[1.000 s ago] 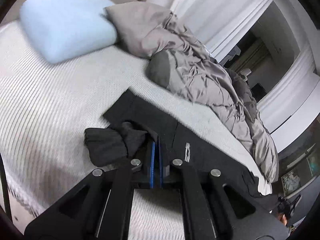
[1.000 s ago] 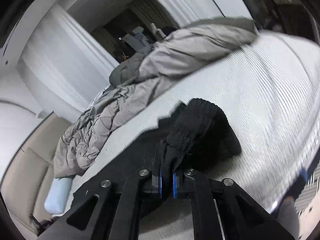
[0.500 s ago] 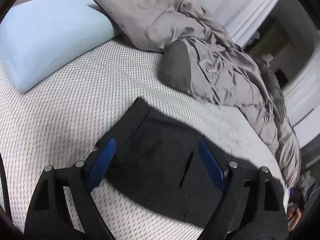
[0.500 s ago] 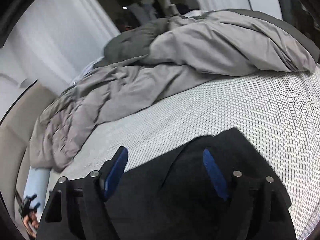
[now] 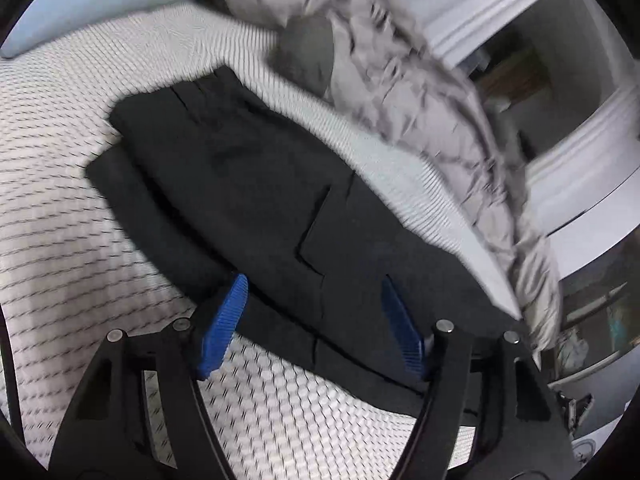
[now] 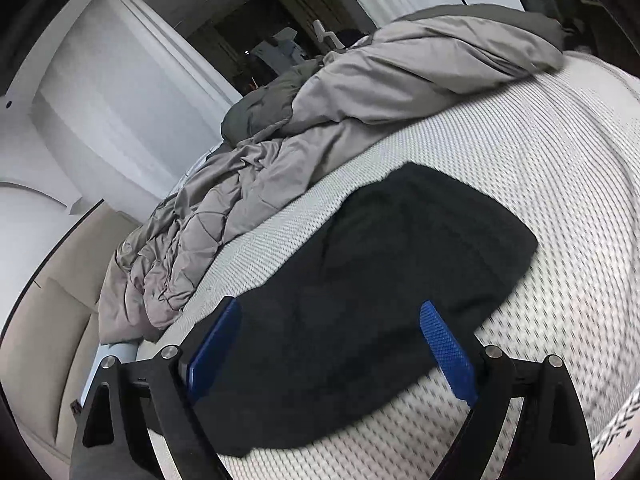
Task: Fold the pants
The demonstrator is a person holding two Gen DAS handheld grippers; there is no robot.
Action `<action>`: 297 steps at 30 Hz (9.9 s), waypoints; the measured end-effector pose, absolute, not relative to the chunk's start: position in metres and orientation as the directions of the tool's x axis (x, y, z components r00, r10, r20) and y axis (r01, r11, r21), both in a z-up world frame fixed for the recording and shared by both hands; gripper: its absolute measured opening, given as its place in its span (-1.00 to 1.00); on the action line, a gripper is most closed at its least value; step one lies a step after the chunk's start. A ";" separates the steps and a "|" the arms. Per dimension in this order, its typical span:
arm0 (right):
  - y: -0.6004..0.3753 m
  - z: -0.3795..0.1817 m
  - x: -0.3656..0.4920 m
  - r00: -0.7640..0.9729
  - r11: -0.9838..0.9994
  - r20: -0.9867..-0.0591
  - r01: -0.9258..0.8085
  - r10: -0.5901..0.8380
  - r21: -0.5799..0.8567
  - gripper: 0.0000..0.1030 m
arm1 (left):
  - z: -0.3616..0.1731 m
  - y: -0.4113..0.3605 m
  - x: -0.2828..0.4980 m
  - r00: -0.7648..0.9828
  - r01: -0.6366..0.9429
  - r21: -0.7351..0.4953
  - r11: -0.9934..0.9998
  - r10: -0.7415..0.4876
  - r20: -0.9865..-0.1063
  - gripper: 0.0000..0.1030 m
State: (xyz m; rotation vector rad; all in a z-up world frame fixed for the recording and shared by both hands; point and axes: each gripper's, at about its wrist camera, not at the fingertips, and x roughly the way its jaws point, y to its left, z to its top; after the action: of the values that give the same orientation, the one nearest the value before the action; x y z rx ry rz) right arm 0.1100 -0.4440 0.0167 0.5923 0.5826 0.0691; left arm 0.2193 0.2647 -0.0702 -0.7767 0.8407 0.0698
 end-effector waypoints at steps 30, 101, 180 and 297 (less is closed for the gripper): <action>-0.532 -0.081 0.117 0.833 0.610 -0.440 0.165 0.335 0.775 0.79 | -0.114 0.281 0.247 0.707 -0.476 -0.693 0.541 -0.234 -0.668 -0.60; -0.514 -0.030 0.261 0.639 0.971 -0.769 0.182 0.002 0.154 -0.12 | -0.024 0.105 0.124 0.665 -0.206 -0.323 0.924 -0.110 -0.739 0.97; -0.483 -0.085 0.193 0.595 0.990 -0.796 -0.001 -0.112 -0.141 0.98 | -0.074 -0.192 0.219 0.504 0.246 -0.110 0.963 -0.224 -0.834 0.97; -0.284 -0.071 0.133 0.546 0.883 -0.832 -0.432 0.096 -0.182 0.99 | -0.040 -0.043 0.135 0.666 0.002 -0.071 0.997 -0.054 -0.744 0.99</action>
State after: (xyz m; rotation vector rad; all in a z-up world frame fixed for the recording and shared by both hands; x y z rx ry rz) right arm 0.1333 -0.2841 -0.0707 -0.3915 0.9472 0.3226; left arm 0.1354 -0.0427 -0.0402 -0.0660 0.8414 -0.0314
